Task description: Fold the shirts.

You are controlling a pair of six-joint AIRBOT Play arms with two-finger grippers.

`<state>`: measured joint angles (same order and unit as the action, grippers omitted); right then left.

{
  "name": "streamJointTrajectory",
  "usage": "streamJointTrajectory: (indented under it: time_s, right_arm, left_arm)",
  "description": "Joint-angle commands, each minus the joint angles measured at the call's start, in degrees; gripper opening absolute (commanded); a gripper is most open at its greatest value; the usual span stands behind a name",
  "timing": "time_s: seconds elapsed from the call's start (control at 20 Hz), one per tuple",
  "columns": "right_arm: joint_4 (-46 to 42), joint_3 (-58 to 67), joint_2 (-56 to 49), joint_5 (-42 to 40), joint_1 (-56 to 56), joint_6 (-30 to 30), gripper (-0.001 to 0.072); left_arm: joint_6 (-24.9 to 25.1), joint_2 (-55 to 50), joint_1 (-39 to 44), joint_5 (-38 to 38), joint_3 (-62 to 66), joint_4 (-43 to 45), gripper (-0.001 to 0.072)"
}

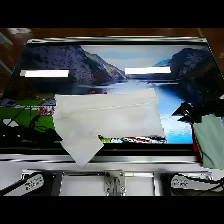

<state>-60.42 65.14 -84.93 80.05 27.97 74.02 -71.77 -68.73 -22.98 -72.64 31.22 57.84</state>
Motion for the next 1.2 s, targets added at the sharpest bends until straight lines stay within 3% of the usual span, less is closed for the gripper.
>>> streamJointTrajectory:
  time_s: [0.0, 0.45, 0.5, 0.55, 0.6, 0.65, 0.75, 0.85, 0.9, 0.95, 1.15]
  right_arm:
    - [1.81, -0.17, 0.04, -0.59, 0.39, -0.28, 0.0556]
    - [1.81, -0.17, 0.04, -1.03, 0.37, 0.9, 0.0556]
    - [1.81, -0.17, 0.04, -1.01, 0.37, 0.96, 0.0556]
    - [1.79, -0.17, 0.04, -1.03, 0.37, 1.16, 0.0556]
    - [1.66, -0.17, 0.04, -1.03, 0.37, 1.42, 0.0557]
    - [1.46, -0.17, 0.04, -1.01, 0.37, 1.86, 0.0556]
    - [1.46, -0.83, 0.04, -0.72, 0.37, 2.36, 0.0556]
    - [1.27, -4.04, 0.04, -0.33, 0.02, 2.03, 0.0559]
    - [1.38, -6.54, 0.0, -0.46, -0.59, 0.76, 0.0627]
    - [1.33, -8.92, -0.15, -0.63, -1.6, -0.57, 0.0638]
    - [1.22, -13.11, -3.17, -3.3, -7.89, -2.89, 0.0637]
  left_arm:
    - [0.63, 0.28, 3.15, 4.07, -3.37, -1.33, 0.0558]
    - [0.63, -1.9, 8.33, 7.63, -3.91, -3.91, 0.0523]
    - [0.63, -2.32, 9.16, 7.72, -3.91, -3.96, 0.0457]
    - [0.63, -2.6, 9.99, 7.67, -3.91, -3.96, 0.0452]
    - [0.61, -2.73, 10.71, 7.69, -3.91, -3.93, 0.0395]
    - [0.63, -2.75, 11.26, 7.69, -3.89, -3.96, 0.0221]
    - [1.16, -2.71, 11.32, 6.62, -3.85, -3.93, 0.0038]
    - [3.06, -2.69, 11.17, 4.31, -3.85, -3.91, 0.0037]
    - [3.21, -2.58, 11.17, 3.39, -3.85, -3.87, 0.0037]
    - [3.63, -2.32, 11.17, 2.84, -3.85, -3.91, 0.0038]
    - [3.58, -0.92, 11.17, 2.69, -3.58, -3.91, 0.0038]
